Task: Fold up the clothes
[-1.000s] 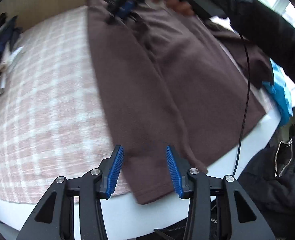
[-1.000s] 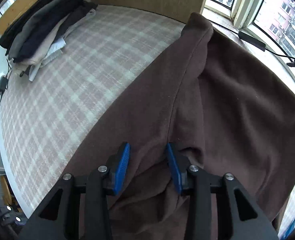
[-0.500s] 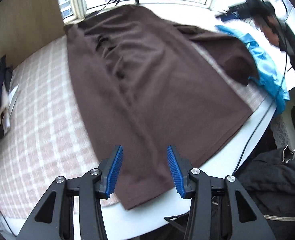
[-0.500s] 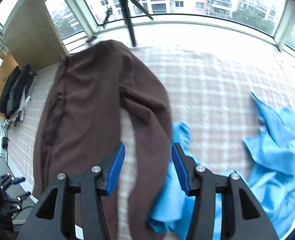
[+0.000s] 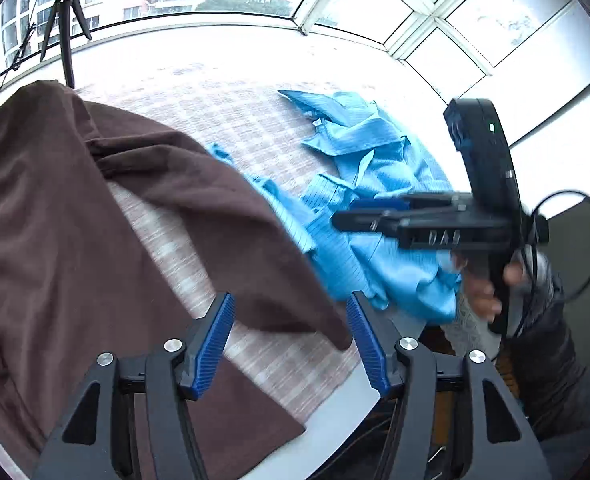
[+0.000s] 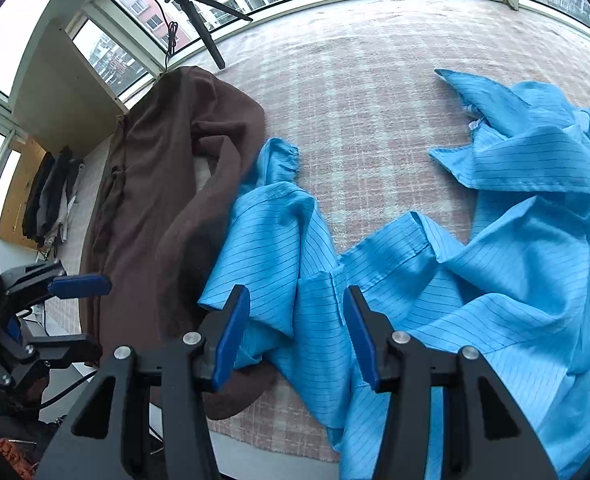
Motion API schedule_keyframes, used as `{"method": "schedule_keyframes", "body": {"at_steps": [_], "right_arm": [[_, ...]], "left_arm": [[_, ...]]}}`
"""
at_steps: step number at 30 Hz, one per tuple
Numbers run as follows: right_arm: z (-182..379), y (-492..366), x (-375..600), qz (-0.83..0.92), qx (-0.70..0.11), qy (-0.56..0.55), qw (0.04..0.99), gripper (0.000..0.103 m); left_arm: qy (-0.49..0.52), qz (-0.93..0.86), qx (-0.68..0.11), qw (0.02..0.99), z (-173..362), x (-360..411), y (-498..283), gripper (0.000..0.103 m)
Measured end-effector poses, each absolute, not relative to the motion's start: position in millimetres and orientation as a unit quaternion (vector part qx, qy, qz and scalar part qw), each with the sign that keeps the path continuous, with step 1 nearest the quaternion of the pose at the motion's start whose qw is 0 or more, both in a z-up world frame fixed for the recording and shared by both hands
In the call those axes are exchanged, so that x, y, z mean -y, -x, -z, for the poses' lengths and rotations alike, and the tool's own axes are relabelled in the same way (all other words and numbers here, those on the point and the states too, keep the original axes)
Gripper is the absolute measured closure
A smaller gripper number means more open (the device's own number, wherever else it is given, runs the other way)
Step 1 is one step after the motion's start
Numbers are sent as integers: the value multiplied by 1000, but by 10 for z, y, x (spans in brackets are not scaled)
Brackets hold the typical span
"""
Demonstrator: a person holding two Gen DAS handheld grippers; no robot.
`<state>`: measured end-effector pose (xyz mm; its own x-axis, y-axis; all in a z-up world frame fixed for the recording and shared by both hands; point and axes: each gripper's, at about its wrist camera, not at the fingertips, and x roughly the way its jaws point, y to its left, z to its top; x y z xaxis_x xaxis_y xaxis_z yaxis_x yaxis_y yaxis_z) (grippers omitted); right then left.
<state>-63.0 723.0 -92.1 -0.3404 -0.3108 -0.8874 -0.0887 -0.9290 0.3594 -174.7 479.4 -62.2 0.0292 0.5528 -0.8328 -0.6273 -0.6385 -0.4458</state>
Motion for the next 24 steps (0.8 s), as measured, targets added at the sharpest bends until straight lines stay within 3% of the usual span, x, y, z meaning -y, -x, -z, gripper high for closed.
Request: {"method": "schedule_keyframes", "body": {"at_steps": [4,6,8,16,24], "right_arm": [[1192,561,-7199,785,171,-592,65,55],[1277,505,-7223,780,178,-597,66,55],[1290,461,-7293,779,187,-595,66,55],[963,798,-7367,803,182,-561,87,55],[1129,1865,-6603,798,161,-555,171,54]], "left_arm": [[611,-689,-66,385,846,-5218,1933,44],[627,-689,-83,356,1045,-5284,2031,53],[641,-680,-54,351,1171,-5173,2119,95],[606,-720,75,329,875,-3815,1977,98],[621,-731,146,242,1173,-2864,1943,98]]}}
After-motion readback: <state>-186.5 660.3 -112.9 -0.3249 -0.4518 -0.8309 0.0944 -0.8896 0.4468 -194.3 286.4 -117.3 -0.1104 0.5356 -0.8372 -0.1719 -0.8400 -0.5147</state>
